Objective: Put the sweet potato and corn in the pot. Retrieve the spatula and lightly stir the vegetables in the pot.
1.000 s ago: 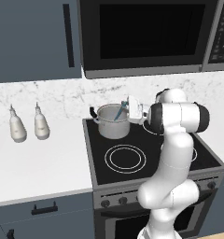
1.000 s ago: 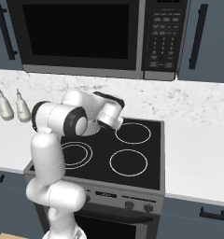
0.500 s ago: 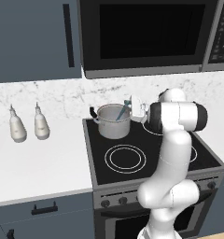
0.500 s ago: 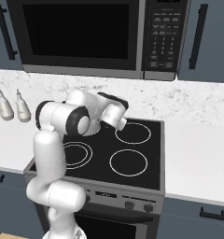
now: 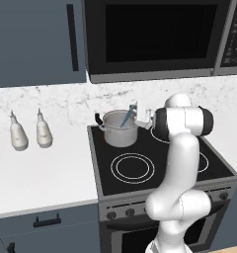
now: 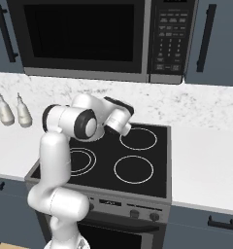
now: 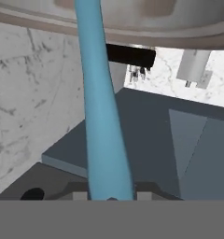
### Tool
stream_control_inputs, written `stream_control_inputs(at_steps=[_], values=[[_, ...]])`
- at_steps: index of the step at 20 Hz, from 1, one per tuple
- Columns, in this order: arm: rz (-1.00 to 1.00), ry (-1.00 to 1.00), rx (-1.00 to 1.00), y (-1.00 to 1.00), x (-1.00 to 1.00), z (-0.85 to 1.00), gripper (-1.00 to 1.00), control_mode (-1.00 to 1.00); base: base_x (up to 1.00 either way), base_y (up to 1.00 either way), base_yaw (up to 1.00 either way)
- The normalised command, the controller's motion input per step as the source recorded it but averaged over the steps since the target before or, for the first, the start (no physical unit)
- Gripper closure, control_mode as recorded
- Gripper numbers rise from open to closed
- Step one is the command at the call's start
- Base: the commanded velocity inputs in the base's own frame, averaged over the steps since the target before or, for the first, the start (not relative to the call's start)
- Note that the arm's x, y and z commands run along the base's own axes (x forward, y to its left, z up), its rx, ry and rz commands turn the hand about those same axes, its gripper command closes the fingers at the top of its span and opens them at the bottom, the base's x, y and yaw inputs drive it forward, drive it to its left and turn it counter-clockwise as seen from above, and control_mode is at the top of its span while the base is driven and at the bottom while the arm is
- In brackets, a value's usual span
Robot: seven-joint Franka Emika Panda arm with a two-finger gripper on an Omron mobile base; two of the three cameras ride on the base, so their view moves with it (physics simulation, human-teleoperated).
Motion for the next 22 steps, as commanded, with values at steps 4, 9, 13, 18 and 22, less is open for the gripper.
stream_control_inputs(at_steps=[4,9,13,18,22], values=[[-0.04,0.0,0.03,0.13,0.22,-0.28,1.0,-1.0,0.0,0.0,0.0],[-0.05,0.0,0.0,0.05,0.06,-0.13,1.0,-1.0,0.0,0.0,0.0],[-0.02,0.1,0.0,0.0,-0.1,0.06,1.0,-1.0,0.0,0.0,0.0],[-0.03,0.23,0.0,0.0,-0.12,0.09,1.0,-1.0,0.0,0.0,0.0],[-0.04,0.15,0.0,0.0,-0.05,0.01,1.0,-1.0,0.0,0.0,0.0]])
